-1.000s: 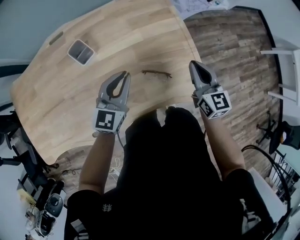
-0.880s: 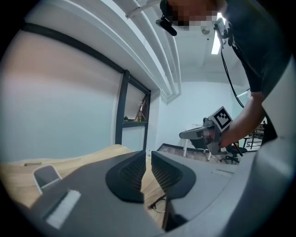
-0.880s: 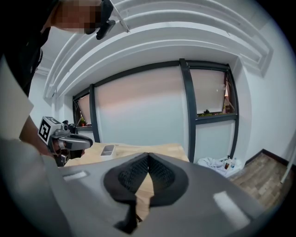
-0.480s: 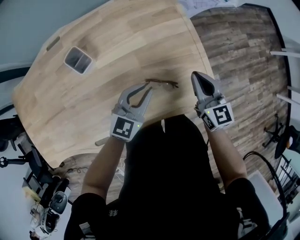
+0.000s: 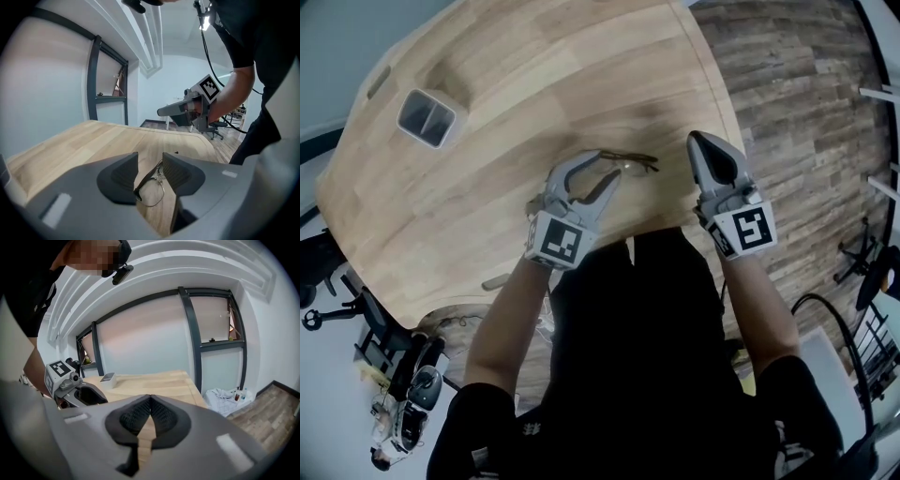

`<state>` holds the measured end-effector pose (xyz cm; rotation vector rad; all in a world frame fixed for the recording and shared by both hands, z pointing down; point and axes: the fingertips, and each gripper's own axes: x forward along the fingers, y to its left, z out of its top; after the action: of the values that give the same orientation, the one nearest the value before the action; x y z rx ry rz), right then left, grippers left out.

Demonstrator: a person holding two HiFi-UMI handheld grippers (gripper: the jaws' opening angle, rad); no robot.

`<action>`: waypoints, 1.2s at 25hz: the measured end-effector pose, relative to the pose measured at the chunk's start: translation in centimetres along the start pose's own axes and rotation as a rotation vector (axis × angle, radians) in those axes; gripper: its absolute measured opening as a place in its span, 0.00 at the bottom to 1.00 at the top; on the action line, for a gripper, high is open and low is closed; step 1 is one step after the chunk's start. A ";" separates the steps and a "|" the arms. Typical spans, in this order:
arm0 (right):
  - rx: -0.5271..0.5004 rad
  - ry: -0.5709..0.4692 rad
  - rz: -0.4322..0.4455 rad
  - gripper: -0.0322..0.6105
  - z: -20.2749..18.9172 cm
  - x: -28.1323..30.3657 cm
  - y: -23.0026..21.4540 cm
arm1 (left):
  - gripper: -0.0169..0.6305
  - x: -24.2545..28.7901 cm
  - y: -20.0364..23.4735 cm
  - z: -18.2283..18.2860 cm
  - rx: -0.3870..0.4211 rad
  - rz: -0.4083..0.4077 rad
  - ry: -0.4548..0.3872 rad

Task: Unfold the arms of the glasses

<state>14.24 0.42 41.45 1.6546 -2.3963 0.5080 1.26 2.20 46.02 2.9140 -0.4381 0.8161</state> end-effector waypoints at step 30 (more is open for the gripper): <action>0.042 0.084 0.063 0.05 -3.8 0.9 0.6 | 0.13 2.4 -0.4 -1.5 0.071 0.029 0.055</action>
<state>13.17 1.31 45.14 1.5457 -2.3988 0.6292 2.64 2.21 48.55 2.9481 -0.4573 0.9319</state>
